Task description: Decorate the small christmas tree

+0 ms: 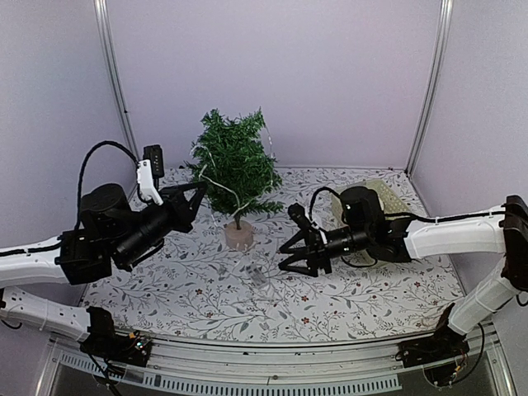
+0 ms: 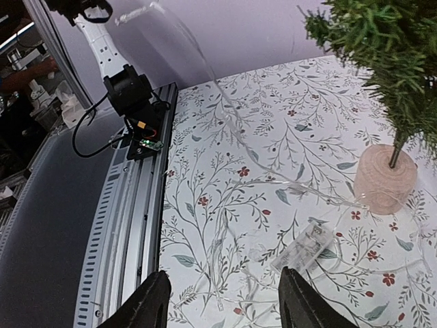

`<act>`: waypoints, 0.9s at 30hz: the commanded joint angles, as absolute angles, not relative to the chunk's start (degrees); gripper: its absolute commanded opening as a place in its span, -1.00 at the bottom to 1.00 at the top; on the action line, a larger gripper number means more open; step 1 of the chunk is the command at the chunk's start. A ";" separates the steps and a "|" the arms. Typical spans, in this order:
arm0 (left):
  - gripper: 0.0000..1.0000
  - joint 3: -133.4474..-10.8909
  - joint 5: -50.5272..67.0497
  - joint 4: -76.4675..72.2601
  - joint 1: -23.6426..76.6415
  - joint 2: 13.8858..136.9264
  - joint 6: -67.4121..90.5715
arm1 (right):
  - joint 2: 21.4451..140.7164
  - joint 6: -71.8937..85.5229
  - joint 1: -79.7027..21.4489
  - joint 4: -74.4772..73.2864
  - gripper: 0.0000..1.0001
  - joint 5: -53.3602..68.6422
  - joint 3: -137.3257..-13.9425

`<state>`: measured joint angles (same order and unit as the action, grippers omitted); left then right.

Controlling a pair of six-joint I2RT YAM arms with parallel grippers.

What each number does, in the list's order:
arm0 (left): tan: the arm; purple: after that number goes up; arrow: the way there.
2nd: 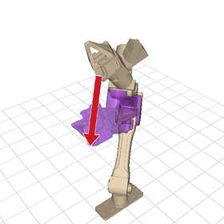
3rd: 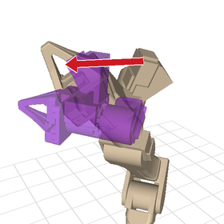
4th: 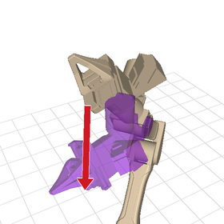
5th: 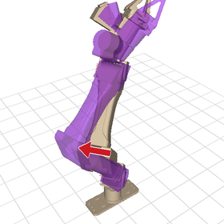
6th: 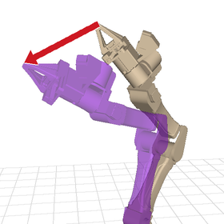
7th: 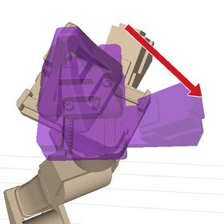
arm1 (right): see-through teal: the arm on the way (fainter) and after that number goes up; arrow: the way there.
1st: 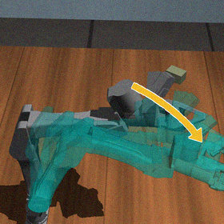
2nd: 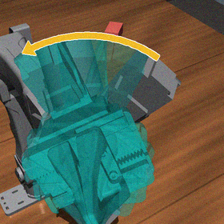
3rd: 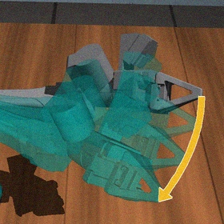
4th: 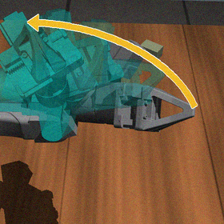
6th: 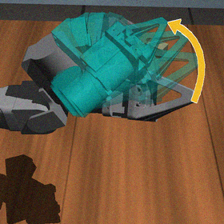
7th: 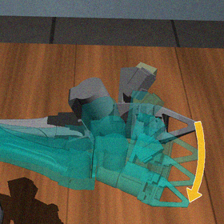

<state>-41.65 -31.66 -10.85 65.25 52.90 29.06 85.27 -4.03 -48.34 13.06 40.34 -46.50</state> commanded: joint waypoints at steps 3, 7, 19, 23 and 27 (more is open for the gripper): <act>-1.00 -45.89 -33.48 -10.28 65.83 53.35 28.13 | 89.60 -5.14 -52.65 18.65 0.15 36.39 -46.83; -1.00 -46.67 -34.79 -10.81 65.83 52.94 28.89 | 92.28 -2.91 -54.03 23.18 0.27 35.69 -47.11; -1.00 -48.33 -36.99 -7.92 65.74 51.88 31.02 | 101.18 -0.68 -60.42 27.61 0.26 35.98 -51.02; -1.00 -48.66 -37.59 -7.50 65.66 51.45 30.69 | 104.24 -0.44 -61.02 27.72 0.25 35.15 -52.13; -1.00 -49.03 -37.64 -7.30 65.48 51.17 30.32 | 106.96 -0.60 -61.41 27.83 0.25 34.03 -53.21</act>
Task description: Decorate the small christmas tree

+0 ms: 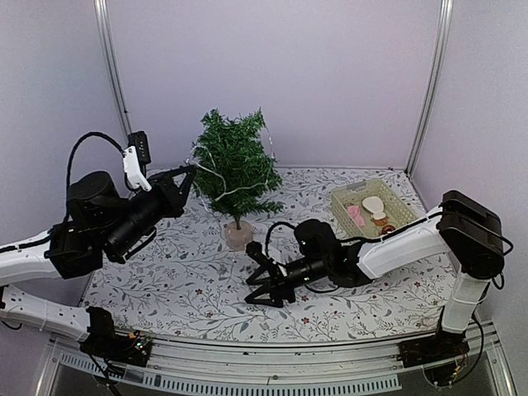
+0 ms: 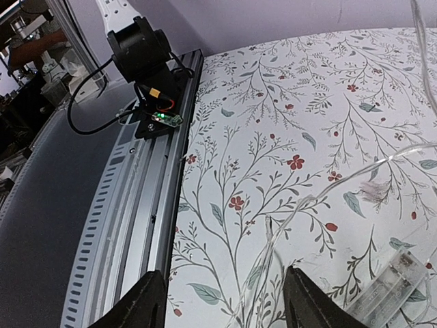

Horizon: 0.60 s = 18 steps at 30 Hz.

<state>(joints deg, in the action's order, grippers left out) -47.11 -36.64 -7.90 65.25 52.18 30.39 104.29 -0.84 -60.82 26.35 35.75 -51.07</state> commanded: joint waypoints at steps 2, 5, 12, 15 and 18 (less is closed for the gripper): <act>-1.00 -49.26 -37.55 -7.29 65.32 51.20 29.89 | 108.53 -0.61 -61.53 27.81 0.24 33.84 -53.94; -1.00 -49.63 -37.55 -7.12 65.00 51.19 29.37 | 110.20 -0.78 -61.52 27.66 0.20 33.68 -54.85; -1.00 -50.49 -38.37 -6.22 64.35 51.15 29.73 | 110.37 -1.57 -61.52 25.50 -0.91 31.12 -55.51; -1.00 -52.09 -41.35 -3.26 64.31 50.59 30.30 | 106.32 -2.41 -61.55 23.21 -1.00 27.99 -54.52; -1.00 -52.51 -45.70 -0.36 64.17 48.19 31.61 | 100.54 -3.07 -61.57 21.67 -1.00 25.98 -52.64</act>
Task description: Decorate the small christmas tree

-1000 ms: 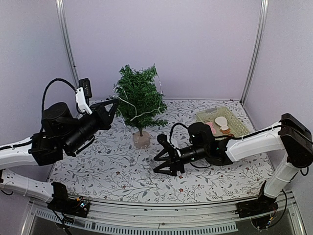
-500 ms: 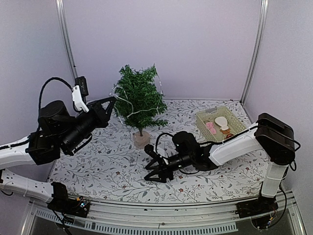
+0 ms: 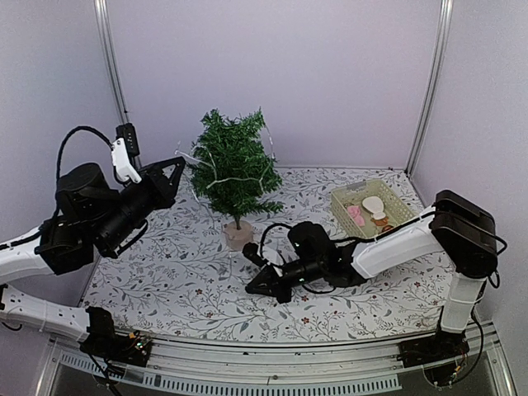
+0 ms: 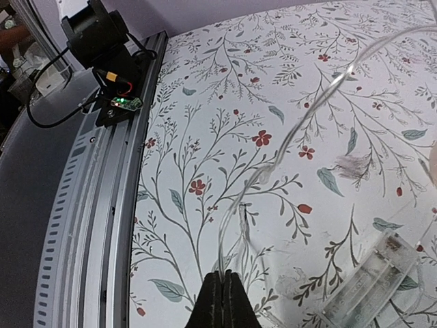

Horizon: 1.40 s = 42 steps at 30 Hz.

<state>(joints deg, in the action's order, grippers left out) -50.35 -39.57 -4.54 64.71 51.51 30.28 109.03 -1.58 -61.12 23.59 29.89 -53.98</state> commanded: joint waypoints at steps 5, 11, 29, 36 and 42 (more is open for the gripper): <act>-1.00 -53.45 -52.50 5.96 63.59 45.27 33.21 | 91.56 -3.53 -61.58 18.35 -1.00 21.48 -50.69; -1.00 -56.93 -56.18 12.95 60.89 47.58 38.14 | 82.62 -6.26 -61.54 13.56 -1.00 15.25 -51.34; -1.00 -76.79 -60.39 56.50 51.36 64.70 64.93 | 71.47 -10.57 -61.17 6.56 -1.00 1.42 -60.17; -1.00 -78.14 -55.27 49.21 45.07 66.58 55.26 | 71.47 -11.45 -56.92 9.47 -1.00 0.32 -66.19; -1.00 -78.05 -48.71 46.78 42.00 68.85 55.63 | 74.68 -14.22 -54.84 12.35 -1.00 2.16 -74.23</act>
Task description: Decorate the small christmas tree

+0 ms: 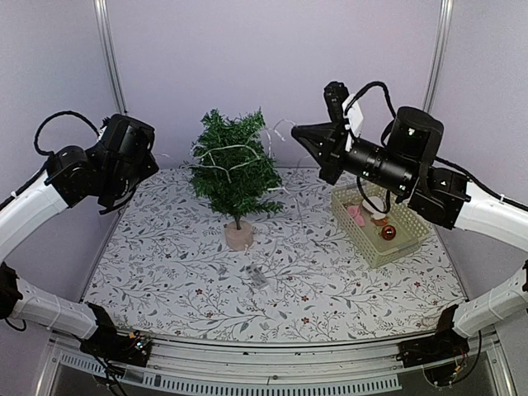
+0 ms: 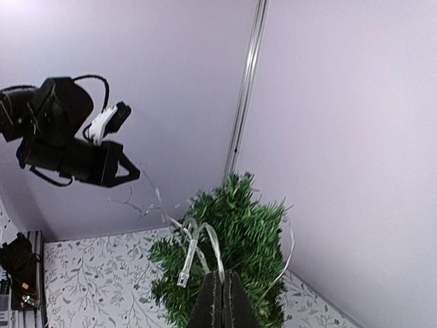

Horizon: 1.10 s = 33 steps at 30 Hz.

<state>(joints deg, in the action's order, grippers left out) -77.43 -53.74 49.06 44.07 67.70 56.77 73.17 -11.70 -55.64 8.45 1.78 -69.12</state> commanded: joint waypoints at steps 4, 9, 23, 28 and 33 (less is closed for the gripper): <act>-1.00 -76.36 -44.07 45.71 39.74 68.21 56.73 | 76.41 -15.91 -54.74 12.63 -1.00 4.14 -78.26; -0.95 -71.78 -35.58 39.77 36.78 66.71 54.09 | 78.46 -17.19 -54.70 12.68 -1.00 5.24 -82.14; 0.25 -55.56 -13.78 19.52 33.98 47.83 27.71 | 83.77 -18.53 -54.72 12.62 -1.00 8.05 -89.73; 0.18 -49.80 4.99 9.35 33.84 42.68 15.18 | 84.81 -18.61 -54.68 11.73 -1.00 8.58 -91.58; 0.08 -51.79 18.82 9.28 34.79 47.72 6.12 | 85.23 -19.28 -54.67 10.92 -1.00 8.88 -92.57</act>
<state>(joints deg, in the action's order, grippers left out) -51.27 4.54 12.97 34.50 44.29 16.56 84.77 -18.33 -54.94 11.11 8.10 -90.50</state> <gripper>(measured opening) 0.545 0.019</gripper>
